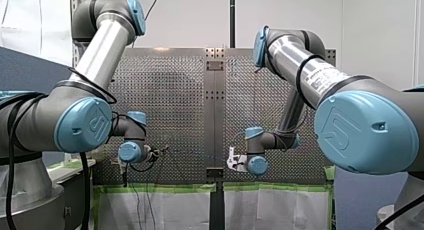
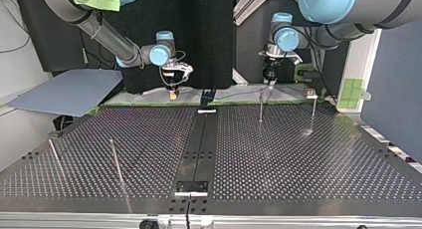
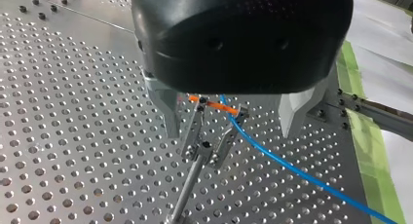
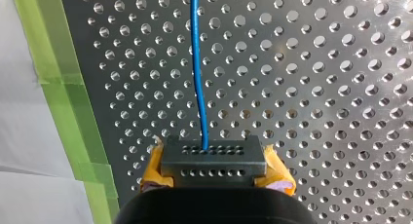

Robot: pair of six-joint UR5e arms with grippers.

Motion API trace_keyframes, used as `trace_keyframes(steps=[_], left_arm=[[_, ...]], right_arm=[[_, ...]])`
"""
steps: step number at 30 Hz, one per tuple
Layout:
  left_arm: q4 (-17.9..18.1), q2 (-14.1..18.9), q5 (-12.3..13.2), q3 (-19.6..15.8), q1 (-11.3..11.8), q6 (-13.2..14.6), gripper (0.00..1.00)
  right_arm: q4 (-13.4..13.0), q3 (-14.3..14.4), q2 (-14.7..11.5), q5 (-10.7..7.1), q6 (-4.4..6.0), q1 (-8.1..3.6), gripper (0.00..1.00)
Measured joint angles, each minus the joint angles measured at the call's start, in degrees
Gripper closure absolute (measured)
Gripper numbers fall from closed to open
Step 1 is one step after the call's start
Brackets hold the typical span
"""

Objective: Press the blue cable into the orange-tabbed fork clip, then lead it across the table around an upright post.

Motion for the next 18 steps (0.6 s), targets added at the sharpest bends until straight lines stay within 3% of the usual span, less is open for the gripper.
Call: trace_keyframes(steps=[18], left_arm=[[0.3, 0.0, 0.0, 0.0, -0.3, -0.1, 0.00]], right_arm=[[0.0, 0.0, 0.0, -0.08, 0.00, 0.00, 1.00]])
